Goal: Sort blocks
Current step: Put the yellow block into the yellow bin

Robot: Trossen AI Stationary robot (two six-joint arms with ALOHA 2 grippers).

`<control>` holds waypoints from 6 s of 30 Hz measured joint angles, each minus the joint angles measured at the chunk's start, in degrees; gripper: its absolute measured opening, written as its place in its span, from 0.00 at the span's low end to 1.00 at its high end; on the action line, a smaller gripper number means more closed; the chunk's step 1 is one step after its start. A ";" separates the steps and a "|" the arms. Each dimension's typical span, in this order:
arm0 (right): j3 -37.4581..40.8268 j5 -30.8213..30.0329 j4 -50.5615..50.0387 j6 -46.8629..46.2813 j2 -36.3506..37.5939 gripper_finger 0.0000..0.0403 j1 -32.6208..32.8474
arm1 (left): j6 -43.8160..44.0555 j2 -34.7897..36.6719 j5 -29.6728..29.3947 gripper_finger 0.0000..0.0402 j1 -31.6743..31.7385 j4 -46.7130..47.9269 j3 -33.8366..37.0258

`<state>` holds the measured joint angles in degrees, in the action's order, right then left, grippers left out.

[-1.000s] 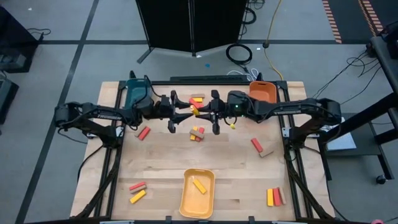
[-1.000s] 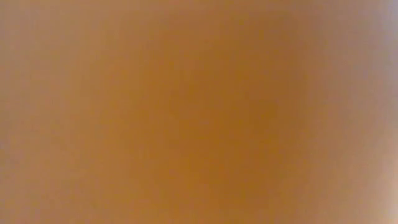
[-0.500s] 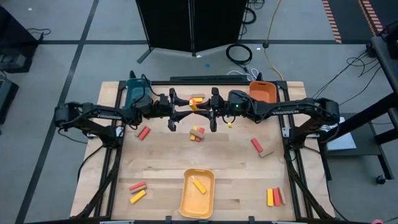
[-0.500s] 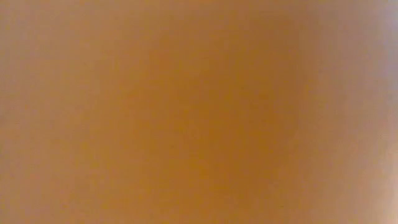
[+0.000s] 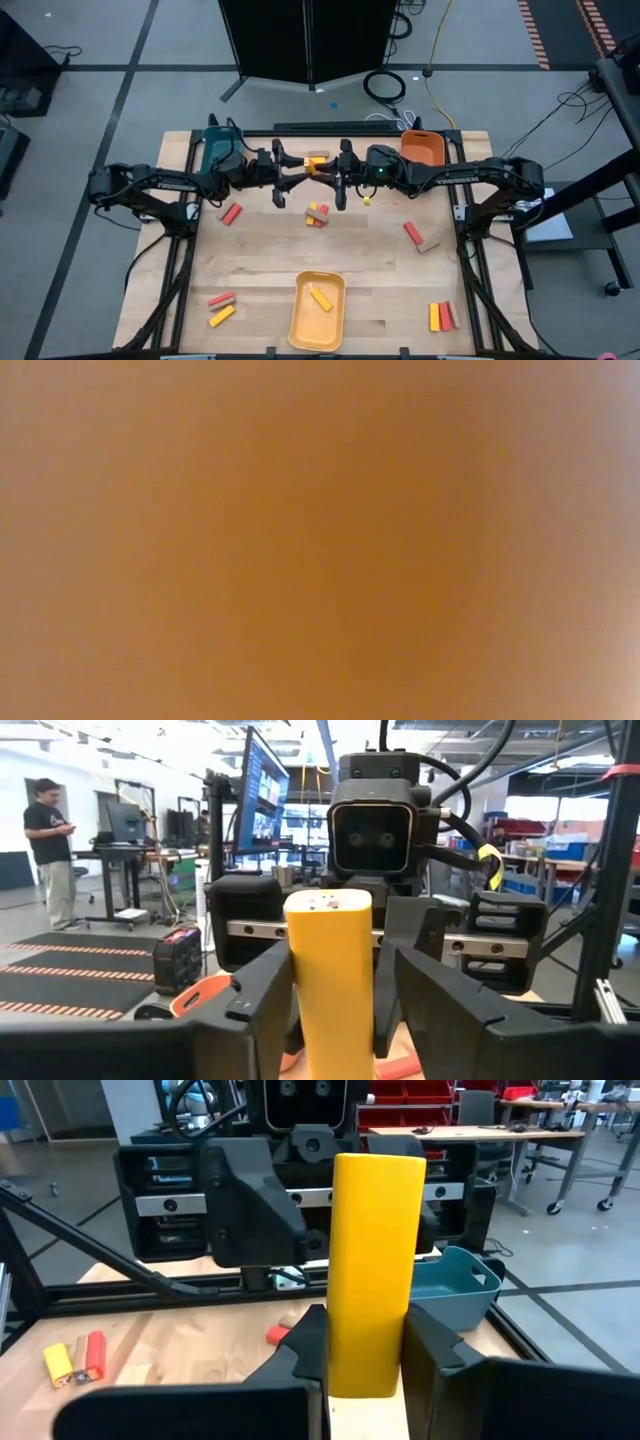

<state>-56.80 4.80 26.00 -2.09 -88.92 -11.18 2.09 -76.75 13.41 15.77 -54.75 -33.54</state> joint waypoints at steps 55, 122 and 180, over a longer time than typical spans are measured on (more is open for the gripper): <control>-0.02 -0.47 -26.30 7.42 6.66 0.48 -1.22 | 5.02 26.73 8.74 0.22 21.39 75.99 -9.25; -0.02 -0.29 -35.47 -2.06 6.75 0.48 6.43 | 57.43 -18.07 -4.51 0.55 -42.32 50.19 -21.77; -0.02 -0.28 -33.97 -1.75 6.75 0.48 6.43 | 91.58 -25.12 6.00 0.46 -66.23 97.32 -23.58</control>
<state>-56.81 4.51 -7.97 -3.84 -82.17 -4.75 93.67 -101.87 19.42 -50.46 42.58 -57.12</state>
